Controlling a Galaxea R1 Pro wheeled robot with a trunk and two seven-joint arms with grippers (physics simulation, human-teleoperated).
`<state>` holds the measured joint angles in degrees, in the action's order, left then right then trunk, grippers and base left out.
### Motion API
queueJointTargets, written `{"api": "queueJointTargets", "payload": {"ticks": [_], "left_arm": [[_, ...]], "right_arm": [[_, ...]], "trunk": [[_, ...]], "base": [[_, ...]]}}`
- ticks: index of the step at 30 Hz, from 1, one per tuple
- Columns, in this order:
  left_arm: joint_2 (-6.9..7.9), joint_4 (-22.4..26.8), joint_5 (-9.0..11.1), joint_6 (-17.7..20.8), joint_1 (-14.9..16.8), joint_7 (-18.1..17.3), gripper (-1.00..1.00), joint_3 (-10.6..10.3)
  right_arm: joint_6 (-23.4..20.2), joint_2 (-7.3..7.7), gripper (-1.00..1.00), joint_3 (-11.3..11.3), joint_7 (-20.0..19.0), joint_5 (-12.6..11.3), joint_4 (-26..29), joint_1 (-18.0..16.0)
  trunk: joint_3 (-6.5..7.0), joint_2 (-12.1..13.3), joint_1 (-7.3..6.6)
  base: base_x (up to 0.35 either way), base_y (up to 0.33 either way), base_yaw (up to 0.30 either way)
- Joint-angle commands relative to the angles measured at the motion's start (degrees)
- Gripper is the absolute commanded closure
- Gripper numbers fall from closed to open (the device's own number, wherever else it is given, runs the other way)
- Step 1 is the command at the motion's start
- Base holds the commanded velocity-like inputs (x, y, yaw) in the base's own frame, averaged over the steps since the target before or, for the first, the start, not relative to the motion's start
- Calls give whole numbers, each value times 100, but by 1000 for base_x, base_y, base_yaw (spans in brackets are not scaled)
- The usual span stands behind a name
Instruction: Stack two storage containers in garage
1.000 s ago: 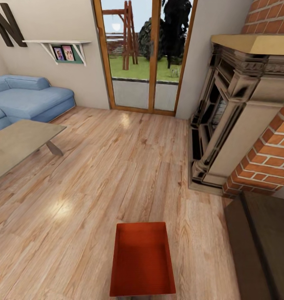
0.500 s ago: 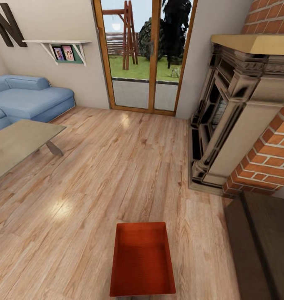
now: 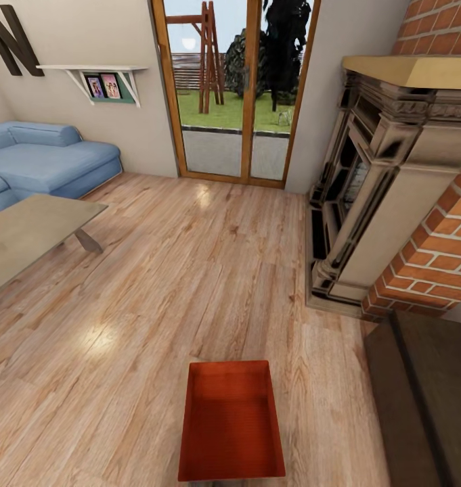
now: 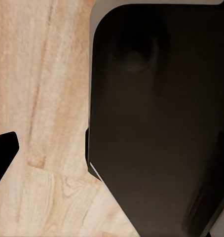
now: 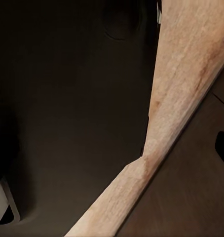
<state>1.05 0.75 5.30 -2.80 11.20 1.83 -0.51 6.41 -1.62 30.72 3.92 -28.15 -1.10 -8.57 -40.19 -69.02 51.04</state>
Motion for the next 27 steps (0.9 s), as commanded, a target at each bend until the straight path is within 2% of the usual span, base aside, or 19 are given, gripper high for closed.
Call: {"api": "queueJointTargets", "payload": {"ticks": [1,14,16,17,18,21,24,27], "left_arm": [[3,-5,56,-20,3,3,-100,-10],[48,0,69,-2,3,49,-100,13],[80,120,61,28,6,61,-100,29],[95,230,60,34,9,59,-100,30],[117,722,51,92,12,43,-100,32],[164,1417,51,418,18,48,-100,33],[219,2124,46,1021,21,66,-100,33],[263,2635,43,1407,28,70,-100,35]], "right_arm": [[28,-4,-100,48,8,-49,-10,-4],[11,-1,-100,55,-7,-34,6,-4],[-2,13,-100,102,15,-33,237,-4],[-22,19,-100,122,27,-30,420,-4],[-214,117,-100,147,86,16,1032,-6],[-553,232,-100,152,183,51,1650,16],[-771,312,-100,147,229,60,1876,-32],[-831,341,-100,145,257,63,1930,-198]], "trunk": [[-4,-2,0],[-4,-2,0],[-4,-2,0],[-4,-2,0],[-4,-2,0],[-4,-2,0],[-4,-2,0],[-4,-2,0]], "base": [[0,0,0],[0,0,0],[0,0,0],[0,0,0],[0,0,0],[0,0,0],[0,0,0],[0,0,0]]}}
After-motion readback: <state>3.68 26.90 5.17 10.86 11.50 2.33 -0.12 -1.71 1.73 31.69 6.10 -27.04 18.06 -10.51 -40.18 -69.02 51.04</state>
